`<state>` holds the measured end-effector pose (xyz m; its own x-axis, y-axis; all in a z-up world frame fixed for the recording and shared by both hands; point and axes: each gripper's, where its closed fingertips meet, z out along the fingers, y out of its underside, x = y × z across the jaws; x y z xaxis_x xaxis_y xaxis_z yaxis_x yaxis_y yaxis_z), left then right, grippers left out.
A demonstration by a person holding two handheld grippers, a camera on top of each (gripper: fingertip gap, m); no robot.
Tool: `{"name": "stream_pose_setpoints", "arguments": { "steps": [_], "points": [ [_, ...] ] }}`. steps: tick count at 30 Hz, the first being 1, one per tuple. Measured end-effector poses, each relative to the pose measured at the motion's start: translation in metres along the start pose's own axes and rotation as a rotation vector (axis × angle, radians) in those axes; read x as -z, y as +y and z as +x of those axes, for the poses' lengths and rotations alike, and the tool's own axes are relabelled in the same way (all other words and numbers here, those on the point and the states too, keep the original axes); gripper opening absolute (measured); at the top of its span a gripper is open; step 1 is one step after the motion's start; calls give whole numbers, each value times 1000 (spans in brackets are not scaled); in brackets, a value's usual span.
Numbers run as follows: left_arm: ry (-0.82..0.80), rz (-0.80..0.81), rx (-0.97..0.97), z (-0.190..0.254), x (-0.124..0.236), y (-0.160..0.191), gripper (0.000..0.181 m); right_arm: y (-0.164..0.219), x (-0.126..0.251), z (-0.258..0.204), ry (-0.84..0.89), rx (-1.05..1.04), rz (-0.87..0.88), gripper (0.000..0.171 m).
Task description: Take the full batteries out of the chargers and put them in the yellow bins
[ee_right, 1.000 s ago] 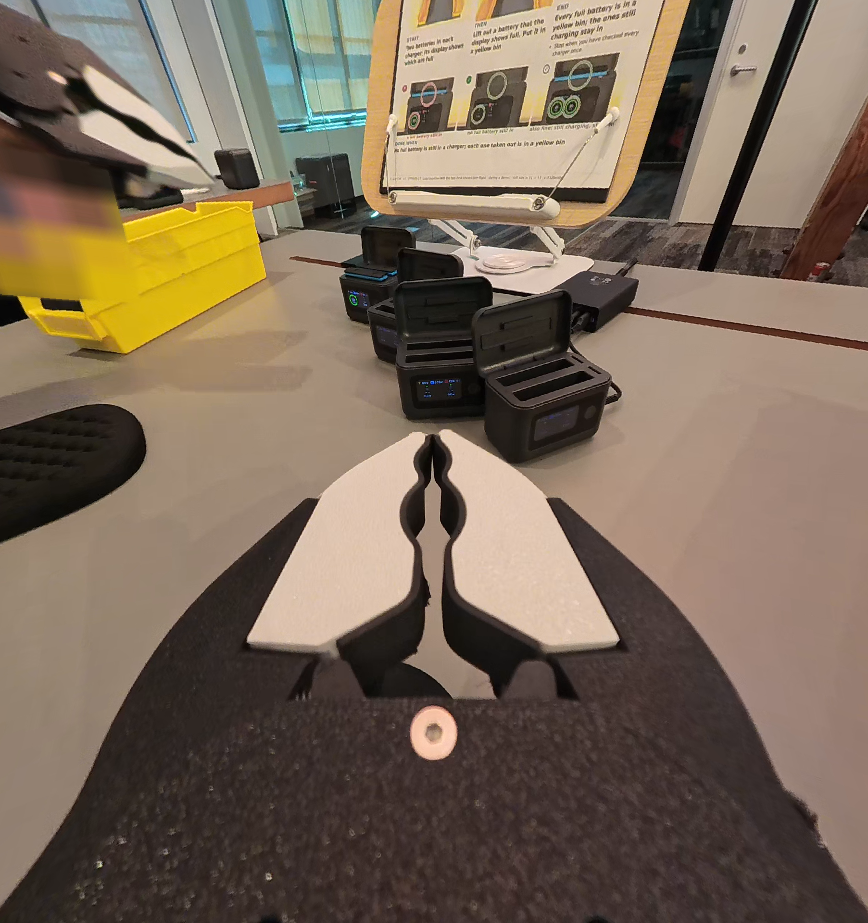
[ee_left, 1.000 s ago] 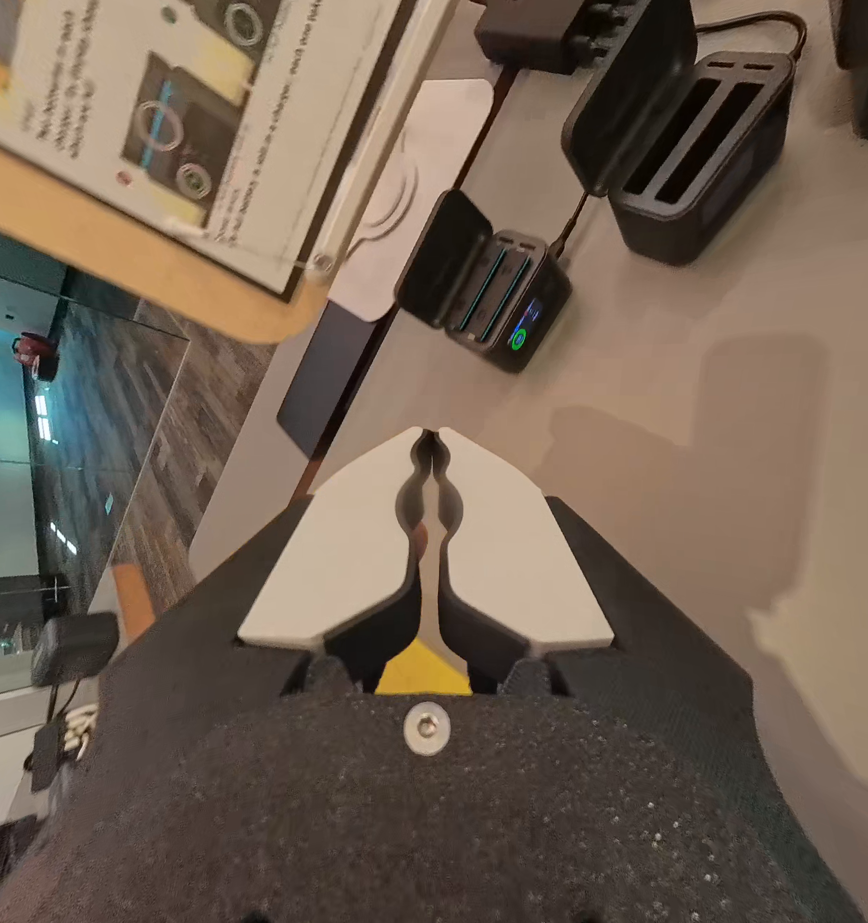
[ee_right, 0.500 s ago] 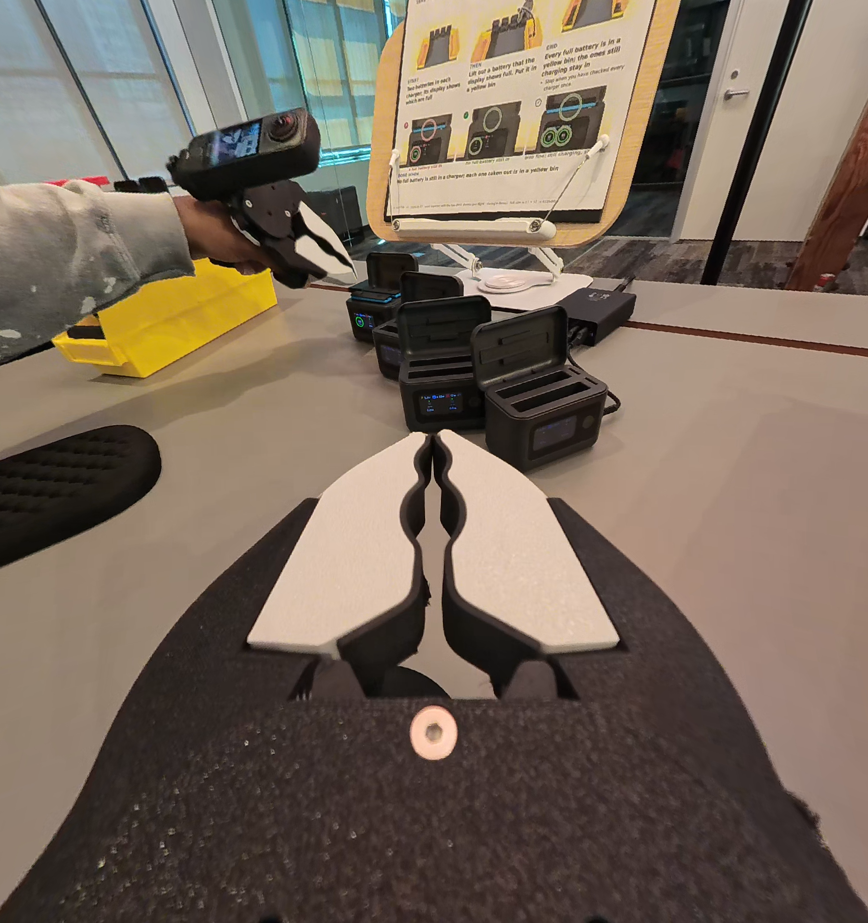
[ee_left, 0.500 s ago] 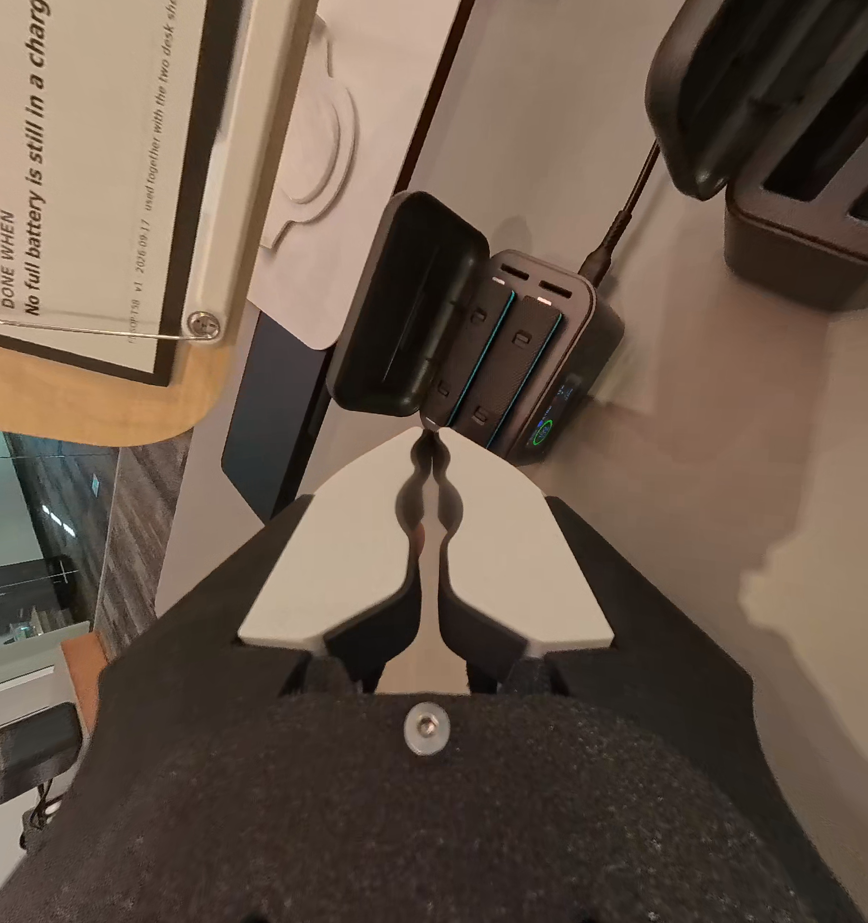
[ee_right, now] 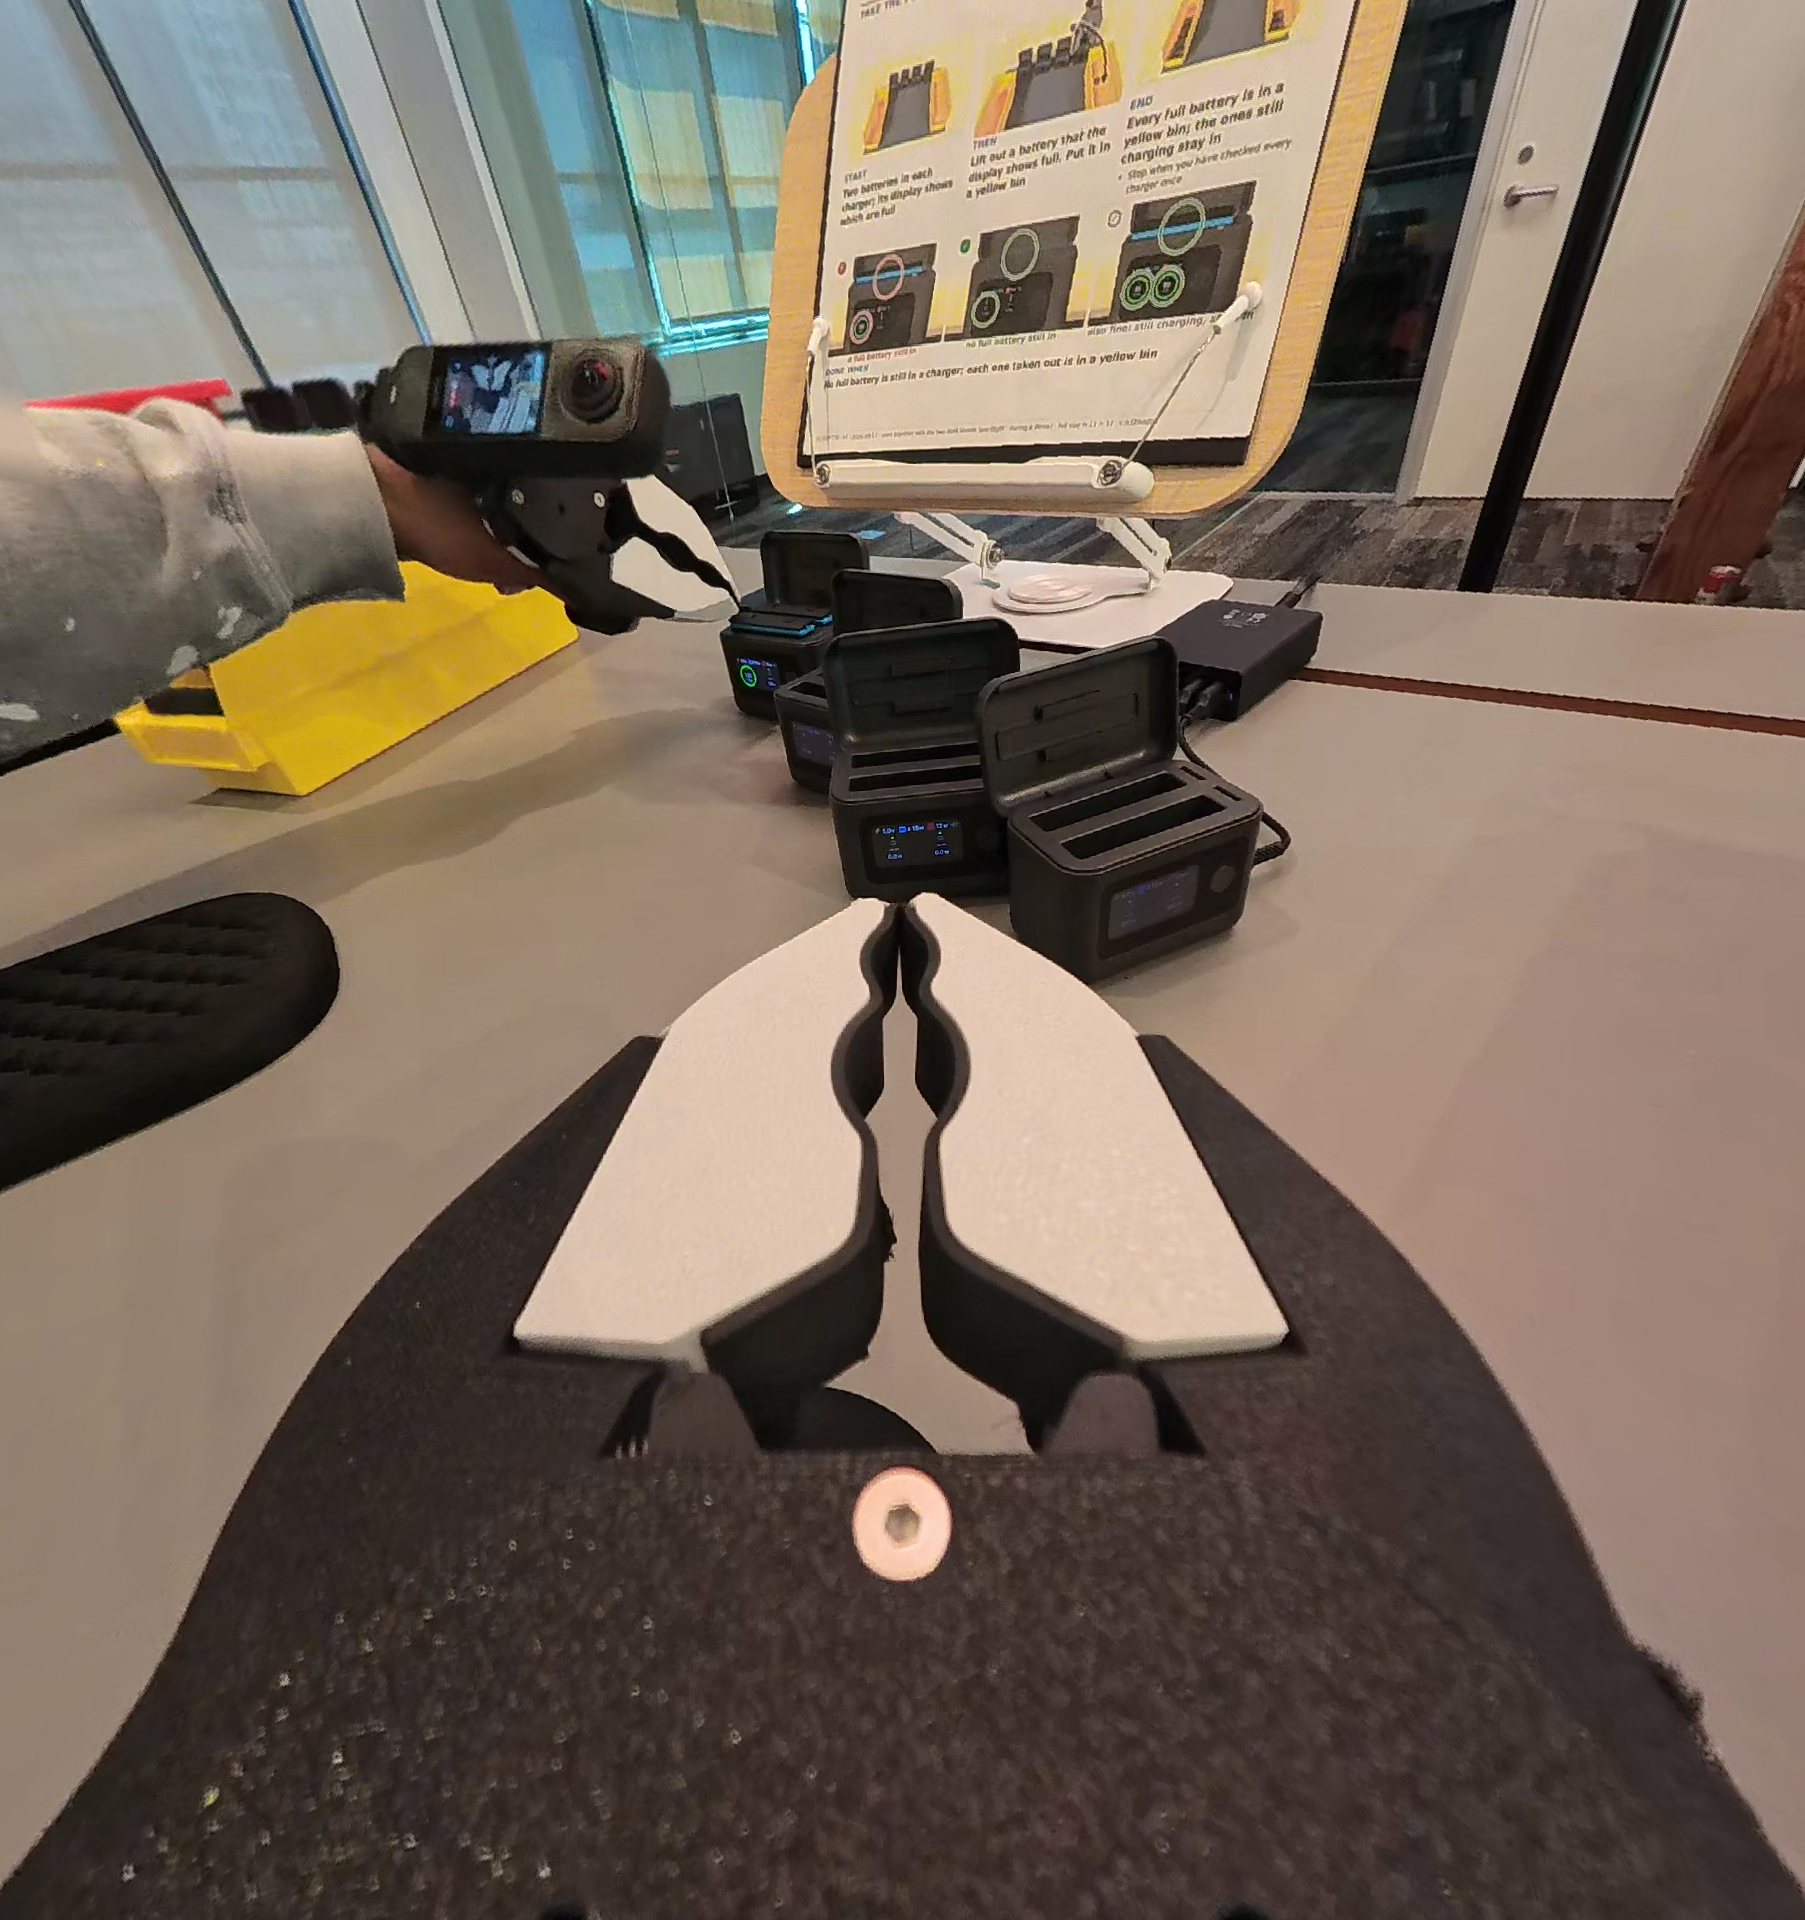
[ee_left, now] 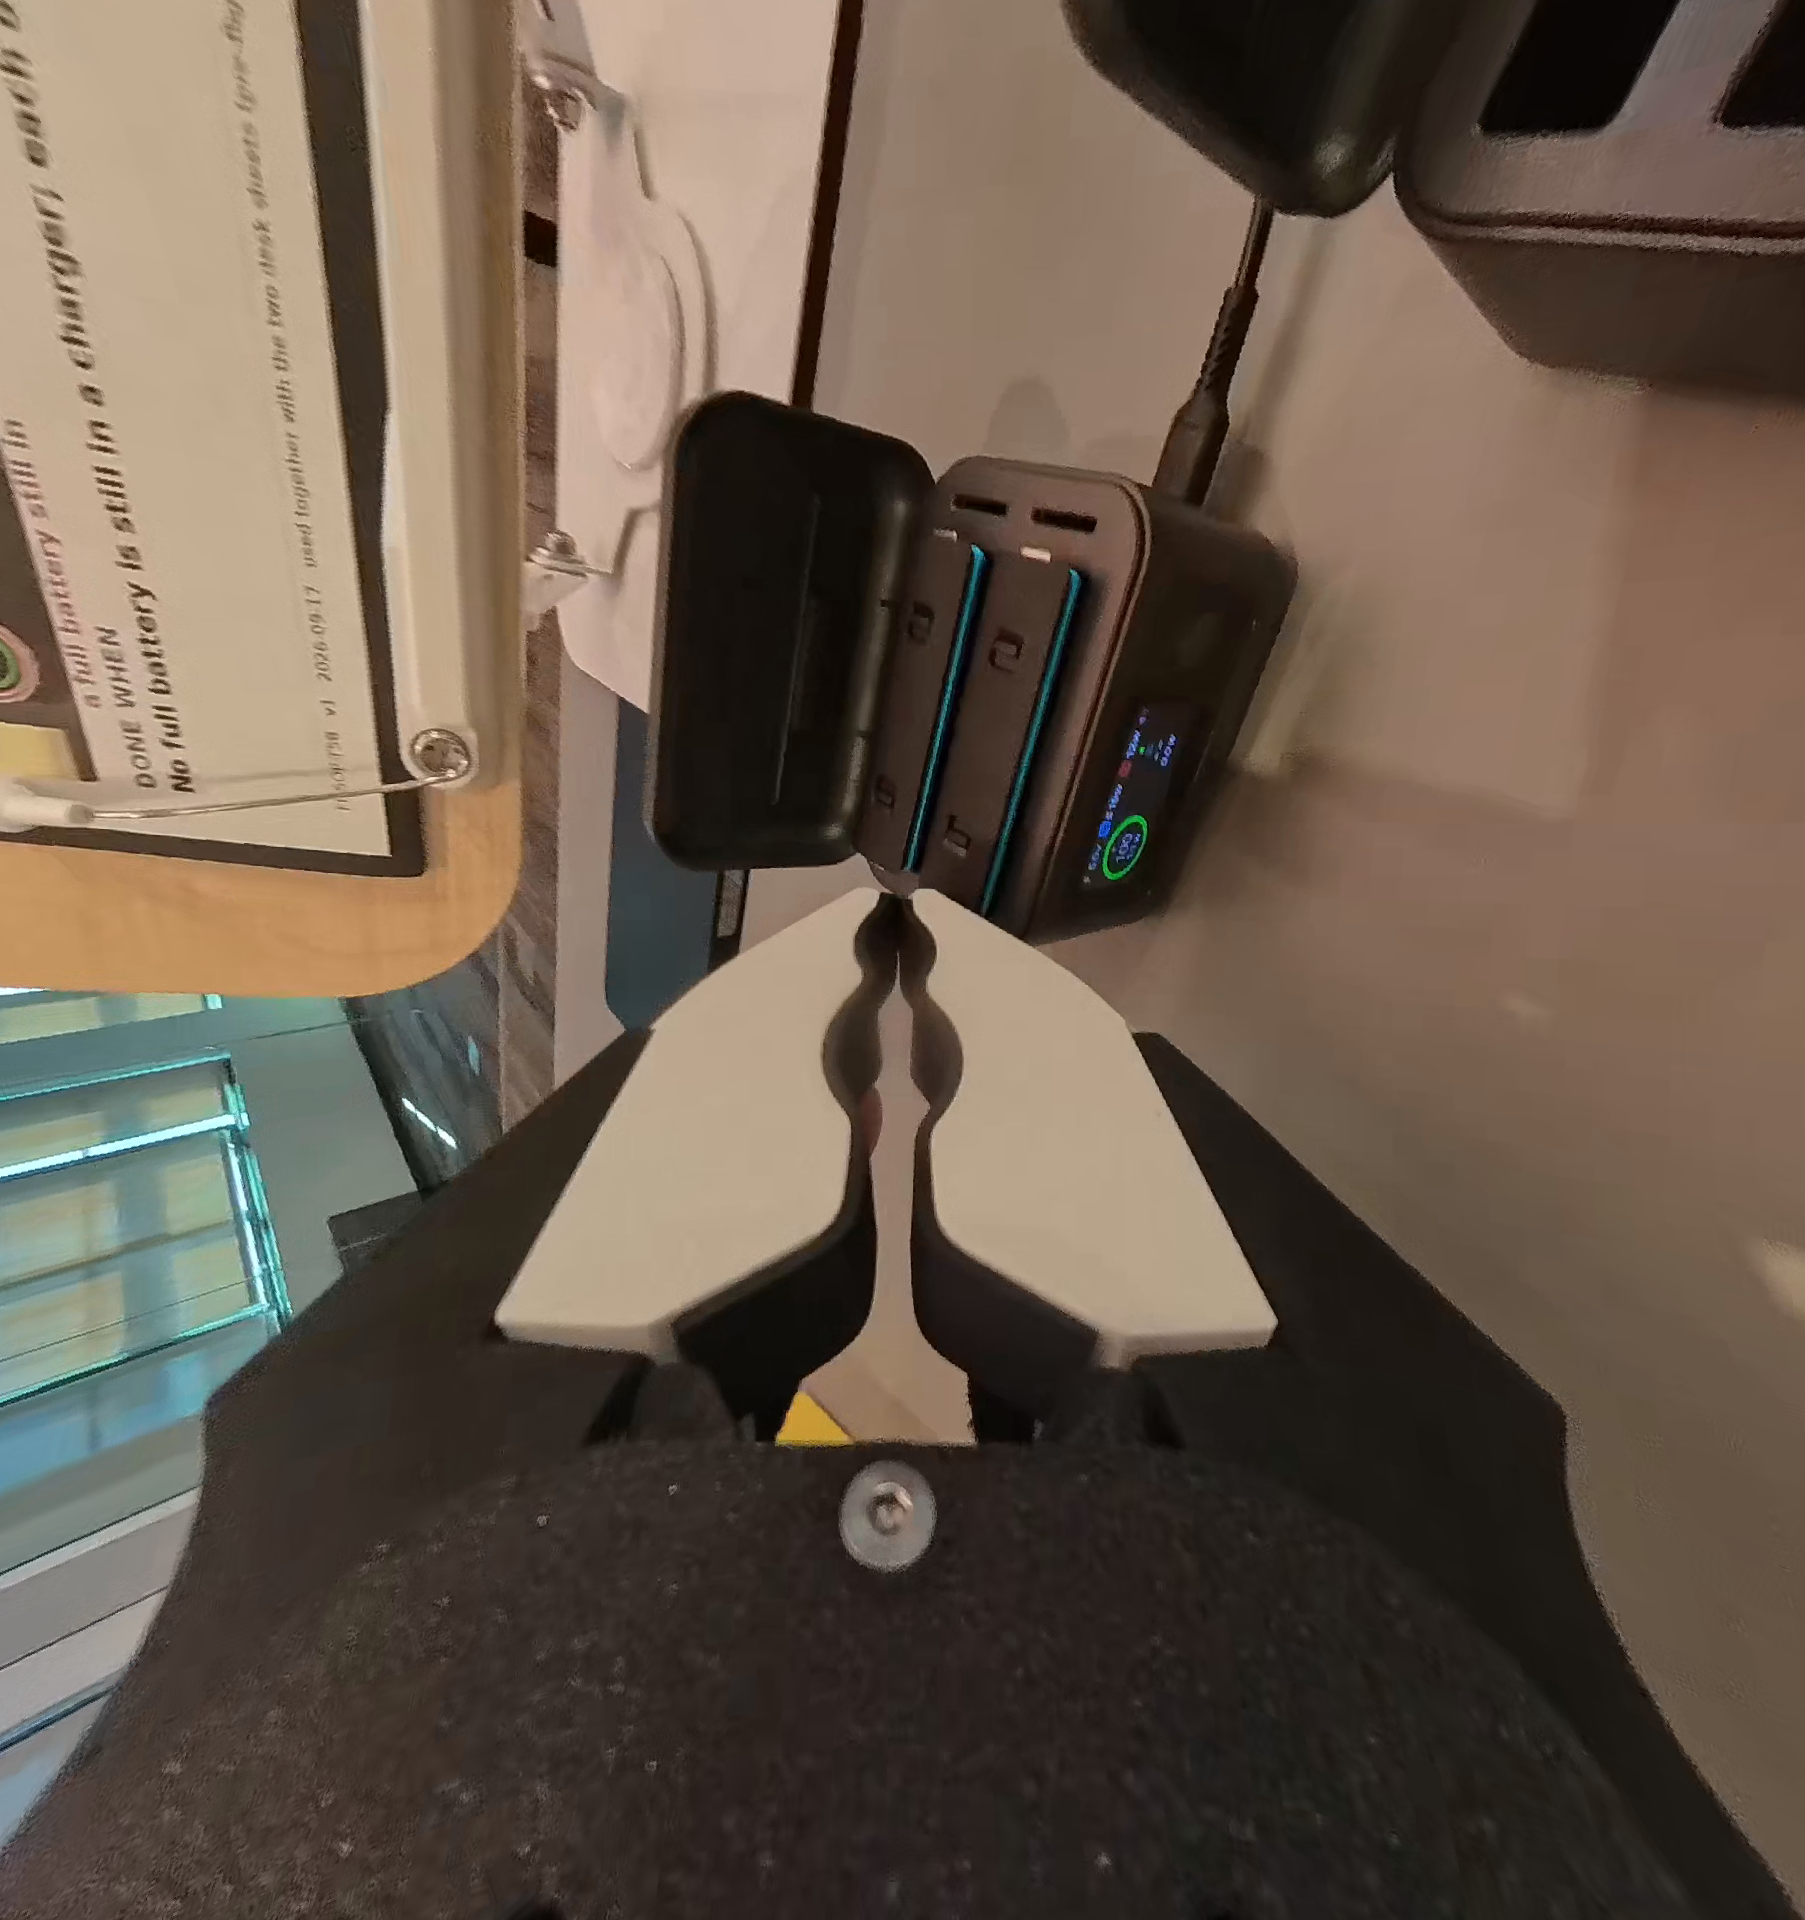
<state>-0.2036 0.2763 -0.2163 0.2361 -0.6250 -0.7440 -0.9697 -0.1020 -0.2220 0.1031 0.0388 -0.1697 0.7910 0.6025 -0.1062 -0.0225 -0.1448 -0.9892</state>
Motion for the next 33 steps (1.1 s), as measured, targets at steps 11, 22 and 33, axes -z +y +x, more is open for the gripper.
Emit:
{"name": "stream_pose_setpoints", "arguments": {
  "steps": [11,22,33],
  "points": [
    [91,38,116,2,0,-7,0,0,1,1,-1,-12,5,0],
    [109,-12,55,3,0,-6,1,0,0,1,-2,-7,-1,0],
    [62,81,268,-6,15,-10,0,-2,2,2,-5,-23,17,0]
  ]
}}
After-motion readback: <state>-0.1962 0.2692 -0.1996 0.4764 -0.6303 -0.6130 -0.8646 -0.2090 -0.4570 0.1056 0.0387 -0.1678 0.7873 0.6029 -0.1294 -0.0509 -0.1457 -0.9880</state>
